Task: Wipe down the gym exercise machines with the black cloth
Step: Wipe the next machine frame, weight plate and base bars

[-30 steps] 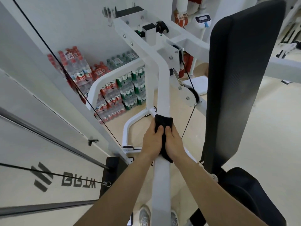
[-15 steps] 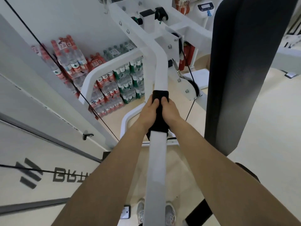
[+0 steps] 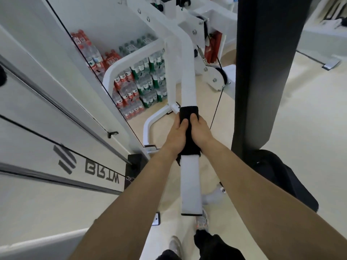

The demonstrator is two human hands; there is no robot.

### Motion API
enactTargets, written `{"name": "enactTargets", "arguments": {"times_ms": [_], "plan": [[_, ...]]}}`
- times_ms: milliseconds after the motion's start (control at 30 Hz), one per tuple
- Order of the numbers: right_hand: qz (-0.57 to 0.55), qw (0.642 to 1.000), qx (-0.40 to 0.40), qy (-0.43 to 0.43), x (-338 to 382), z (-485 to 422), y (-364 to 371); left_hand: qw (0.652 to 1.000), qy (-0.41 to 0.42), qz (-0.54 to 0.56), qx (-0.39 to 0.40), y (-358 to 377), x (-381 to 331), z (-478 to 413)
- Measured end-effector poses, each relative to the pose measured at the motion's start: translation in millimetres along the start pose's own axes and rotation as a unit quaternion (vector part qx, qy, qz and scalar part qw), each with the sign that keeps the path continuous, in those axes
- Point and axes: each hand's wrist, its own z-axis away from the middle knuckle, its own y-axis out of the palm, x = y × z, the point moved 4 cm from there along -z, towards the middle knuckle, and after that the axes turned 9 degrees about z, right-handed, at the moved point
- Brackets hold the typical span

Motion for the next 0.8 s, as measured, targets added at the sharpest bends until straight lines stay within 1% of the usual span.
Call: {"name": "enactTargets", "arguments": {"times_ms": [267, 533, 667, 733, 800], "plan": [[0.054, 0.998, -0.036, -0.013, -21.0, 70.7, 4.7, 0.999, -0.001, -0.009, 0.038, -8.2, 28.6, 59.1], [0.216, 0.975, -0.049, 0.007, -35.5, 126.4, 9.2, 0.997, 0.006, -0.006, 0.070, -13.9, 48.7, 110.3], [0.321, 0.947, -0.025, -0.012, -33.1, 154.9, 8.9, 0.997, -0.005, 0.007, 0.070, -14.8, 57.0, 132.0], [0.358, 0.932, -0.045, -0.021, -37.8, 164.7, 8.1, 0.997, -0.010, 0.010, 0.070, -15.0, 62.5, 142.0], [0.398, 0.913, -0.075, -0.049, -44.6, 175.0, 9.0, 0.998, -0.004, 0.012, 0.064, -14.8, 70.3, 150.8]]}}
